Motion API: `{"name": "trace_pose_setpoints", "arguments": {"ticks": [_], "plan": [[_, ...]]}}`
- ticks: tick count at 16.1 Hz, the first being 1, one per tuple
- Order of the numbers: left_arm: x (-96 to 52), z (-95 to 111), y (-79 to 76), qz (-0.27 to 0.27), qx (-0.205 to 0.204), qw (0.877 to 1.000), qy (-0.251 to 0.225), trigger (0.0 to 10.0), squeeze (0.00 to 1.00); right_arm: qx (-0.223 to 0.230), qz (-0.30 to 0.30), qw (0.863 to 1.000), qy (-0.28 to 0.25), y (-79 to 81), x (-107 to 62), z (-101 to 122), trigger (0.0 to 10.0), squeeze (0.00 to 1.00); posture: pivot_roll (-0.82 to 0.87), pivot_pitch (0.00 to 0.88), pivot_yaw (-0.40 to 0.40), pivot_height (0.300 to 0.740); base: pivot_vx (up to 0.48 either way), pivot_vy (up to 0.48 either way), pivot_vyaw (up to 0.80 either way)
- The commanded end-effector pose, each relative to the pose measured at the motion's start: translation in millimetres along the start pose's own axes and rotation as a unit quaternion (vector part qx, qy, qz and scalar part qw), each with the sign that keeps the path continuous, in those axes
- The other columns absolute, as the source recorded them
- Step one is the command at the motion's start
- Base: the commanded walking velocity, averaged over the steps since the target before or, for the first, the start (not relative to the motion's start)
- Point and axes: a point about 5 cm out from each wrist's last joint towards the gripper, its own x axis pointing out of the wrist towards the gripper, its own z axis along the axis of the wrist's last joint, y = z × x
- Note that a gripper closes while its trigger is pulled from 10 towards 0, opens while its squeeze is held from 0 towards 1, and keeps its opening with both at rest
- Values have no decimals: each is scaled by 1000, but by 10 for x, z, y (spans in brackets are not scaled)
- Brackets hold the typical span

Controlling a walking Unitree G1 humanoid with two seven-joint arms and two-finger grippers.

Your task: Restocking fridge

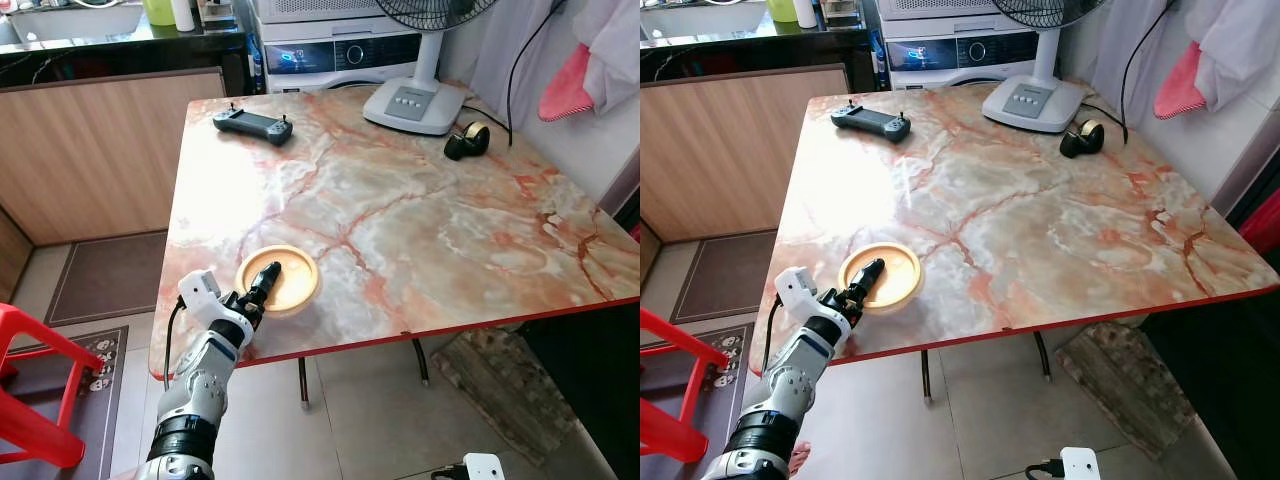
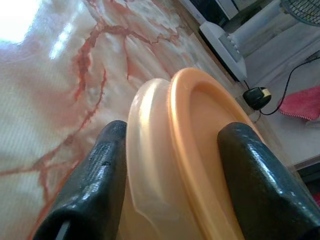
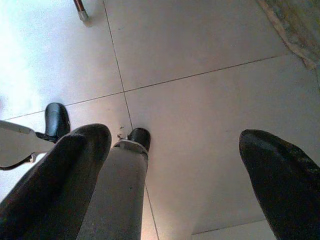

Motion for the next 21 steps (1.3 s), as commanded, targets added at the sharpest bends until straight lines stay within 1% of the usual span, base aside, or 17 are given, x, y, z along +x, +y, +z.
{"name": "trace_pose_setpoints", "arguments": {"ticks": [1,4,7,9,14,16,18,20,21], "plan": [[-4,-45,20,6,3,1000,9,0,0,-1,-3,1000,7,-13,-5,-28,10000,0,21,68,-52,740,0,0,0],[5,-74,-13,5,3,1000,7,0,0,-3,-1,1000,7,-8,-4,-27,10000,0,22,68,-51,740,0,0,0],[-3,-65,-5,9,-1,1000,1,0,0,-2,0,1000,7,-8,-4,-26,10000,0,24,69,-52,740,0,0,0],[3,8,-9,7,-13,1000,-18,0,0,-3,0,1000,7,-8,-4,-25,10000,0,26,68,-53,740,0,0,0],[13,177,-99,-12,-19,998,-53,0,0,0,1,1000,4,-11,-6,-24,10000,0,24,69,-54,740,0,0,0],[-12,280,-179,-22,-13,997,-72,0,0,-1,0,1000,4,-18,-7,-21,10000,0,32,72,-56,740,0,0,0],[-45,340,-233,-28,-11,996,-81,0,0,-2,2,1000,5,-16,-6,-19,10000,0,34,70,-54,740,0,0,0],[-93,428,-255,-20,-7,995,-101,0,0,-2,2,1000,5,-17,-6,-19,10000,0,29,65,-52,740,0,0,0],[-130,479,-271,-16,2,994,-112,0,0,-2,1,1000,4,-24,-7,-17,10000,0,27,61,-50,740,0,0,0]]}}
